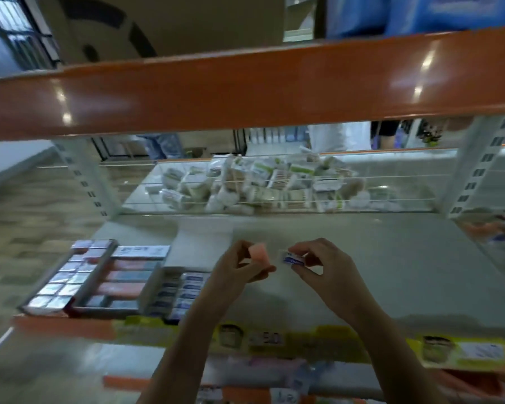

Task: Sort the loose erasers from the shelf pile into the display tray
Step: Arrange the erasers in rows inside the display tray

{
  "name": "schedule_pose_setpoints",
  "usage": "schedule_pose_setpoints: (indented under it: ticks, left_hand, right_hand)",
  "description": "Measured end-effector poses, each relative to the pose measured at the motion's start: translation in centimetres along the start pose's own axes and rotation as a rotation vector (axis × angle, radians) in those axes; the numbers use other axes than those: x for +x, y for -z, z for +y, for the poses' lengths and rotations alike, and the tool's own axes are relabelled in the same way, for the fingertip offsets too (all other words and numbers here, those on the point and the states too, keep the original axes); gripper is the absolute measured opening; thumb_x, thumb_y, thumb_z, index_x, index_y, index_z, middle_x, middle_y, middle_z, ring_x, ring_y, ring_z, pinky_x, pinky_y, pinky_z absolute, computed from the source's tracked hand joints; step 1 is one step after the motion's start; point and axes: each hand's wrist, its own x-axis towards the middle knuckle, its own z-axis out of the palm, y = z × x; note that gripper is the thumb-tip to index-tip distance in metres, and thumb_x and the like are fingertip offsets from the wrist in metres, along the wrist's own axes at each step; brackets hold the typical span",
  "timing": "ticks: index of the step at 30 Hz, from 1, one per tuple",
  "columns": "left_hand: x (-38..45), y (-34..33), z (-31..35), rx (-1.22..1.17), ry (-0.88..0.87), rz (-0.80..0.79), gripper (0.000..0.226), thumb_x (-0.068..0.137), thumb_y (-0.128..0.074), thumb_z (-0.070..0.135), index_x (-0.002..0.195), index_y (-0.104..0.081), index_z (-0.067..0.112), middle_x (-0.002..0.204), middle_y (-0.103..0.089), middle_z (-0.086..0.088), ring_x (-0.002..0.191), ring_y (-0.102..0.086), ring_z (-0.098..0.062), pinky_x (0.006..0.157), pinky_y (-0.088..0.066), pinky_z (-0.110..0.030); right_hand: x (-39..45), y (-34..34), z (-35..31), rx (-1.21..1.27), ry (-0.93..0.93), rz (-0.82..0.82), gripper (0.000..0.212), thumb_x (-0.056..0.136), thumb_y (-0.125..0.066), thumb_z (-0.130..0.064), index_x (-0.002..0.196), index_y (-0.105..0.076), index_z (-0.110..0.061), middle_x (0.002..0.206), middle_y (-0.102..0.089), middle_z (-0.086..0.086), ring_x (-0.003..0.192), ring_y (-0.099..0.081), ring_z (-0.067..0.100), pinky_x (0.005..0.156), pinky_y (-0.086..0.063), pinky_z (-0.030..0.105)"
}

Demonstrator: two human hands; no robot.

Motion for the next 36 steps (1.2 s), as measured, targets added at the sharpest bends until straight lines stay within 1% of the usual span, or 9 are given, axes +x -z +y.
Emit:
schedule_pose_setpoints:
  ticks: [6, 10, 11, 13, 16, 18, 22, 24, 36]
  left_hand:
    - [-1.4, 8.8, 0.6, 0.112, -0.047, 0.030, 0.015, 0.088, -0.058, 0.003, 0.101, -0.056, 0.010, 0.092, -0.068, -0.016, 0.087, -0.067, -0.026, 0.078, -0.054, -0.032]
    - [-1.4, 13.6, 0.7, 0.192, -0.088, 0.049, 0.018, 0.085, -0.062, 0.005, 0.100, -0.057, 0.014, 0.088, -0.069, -0.014, 0.080, -0.064, -0.020, 0.075, -0.049, -0.037]
    - [-1.2, 14.7, 0.6, 0.207, -0.092, 0.060, 0.018, 0.083, -0.064, 0.007, 0.098, -0.057, 0.016, 0.087, -0.070, -0.012, 0.080, -0.064, -0.020, 0.075, -0.049, -0.038]
    - [-0.8, 16.8, 0.4, 0.215, -0.085, 0.058, 0.017, 0.083, -0.065, 0.006, 0.094, -0.057, 0.016, 0.089, -0.070, -0.009, 0.084, -0.066, -0.020, 0.075, -0.049, -0.034]
    - [-0.4, 19.4, 0.0, 0.219, -0.068, 0.038, 0.016, 0.083, -0.065, 0.008, 0.094, -0.056, 0.015, 0.092, -0.071, -0.006, 0.091, -0.067, -0.020, 0.078, -0.050, -0.028]
    - [-0.2, 20.7, -0.3, 0.209, -0.057, 0.013, 0.016, 0.083, -0.065, 0.009, 0.095, -0.056, 0.014, 0.092, -0.070, -0.006, 0.091, -0.066, -0.020, 0.079, -0.050, -0.030]
    - [-0.1, 22.4, -0.9, 0.191, -0.044, -0.017, 0.017, 0.083, -0.064, 0.007, 0.095, -0.055, 0.015, 0.086, -0.069, 0.000, 0.081, -0.065, -0.004, 0.067, -0.049, -0.015]
    - [-0.1, 23.1, -1.3, 0.200, -0.033, -0.012, 0.018, 0.083, -0.064, 0.007, 0.095, -0.055, 0.016, 0.085, -0.068, 0.002, 0.075, -0.063, 0.001, 0.064, -0.049, -0.015]
    - [0.0, 25.0, -3.0, 0.237, 0.001, -0.005, 0.024, 0.081, -0.066, 0.008, 0.098, -0.055, 0.022, 0.096, -0.066, 0.001, 0.090, -0.066, -0.012, 0.079, -0.052, -0.030]
  right_hand:
    - [2.5, -6.9, -5.5, -0.038, 0.044, -0.061, 0.023, 0.084, -0.066, -0.010, 0.106, -0.066, -0.015, 0.093, -0.053, -0.008, 0.086, -0.056, 0.008, 0.077, -0.040, 0.004]
    - [4.1, -11.0, -8.0, -0.107, 0.074, -0.124, 0.027, 0.085, -0.063, -0.010, 0.111, -0.064, -0.015, 0.102, -0.056, -0.001, 0.098, -0.053, 0.013, 0.085, -0.041, 0.015]
    - [4.5, -12.0, -8.5, -0.136, 0.080, -0.139, 0.027, 0.085, -0.062, -0.011, 0.111, -0.064, -0.016, 0.103, -0.056, -0.001, 0.099, -0.051, 0.013, 0.083, -0.039, 0.013]
    - [5.0, -13.8, -9.3, -0.206, 0.099, -0.177, 0.027, 0.087, -0.059, -0.013, 0.113, -0.063, -0.018, 0.105, -0.055, -0.002, 0.101, -0.047, 0.012, 0.079, -0.032, 0.009]
    - [5.6, -16.1, -10.3, -0.282, 0.094, -0.214, 0.028, 0.089, -0.057, -0.014, 0.116, -0.063, -0.020, 0.108, -0.054, -0.004, 0.105, -0.043, 0.011, 0.080, -0.029, 0.012]
    - [5.9, -17.2, -10.7, -0.303, 0.077, -0.214, 0.029, 0.089, -0.057, -0.014, 0.117, -0.062, -0.020, 0.110, -0.053, -0.005, 0.106, -0.042, 0.009, 0.082, -0.027, 0.011]
    - [6.2, -18.6, -11.2, -0.348, 0.048, -0.216, 0.030, 0.090, -0.055, -0.011, 0.119, -0.060, -0.019, 0.112, -0.050, -0.005, 0.108, -0.041, 0.008, 0.088, -0.034, 0.014]
    - [6.2, -19.1, -11.4, -0.370, 0.042, -0.218, 0.031, 0.091, -0.054, -0.010, 0.120, -0.061, -0.018, 0.111, -0.049, -0.005, 0.108, -0.040, 0.008, 0.091, -0.037, 0.017]
    - [5.9, -20.3, -11.8, -0.435, 0.061, -0.234, 0.030, 0.093, -0.051, -0.010, 0.122, -0.061, -0.014, 0.110, -0.049, -0.002, 0.106, -0.041, 0.011, 0.089, -0.036, 0.017]
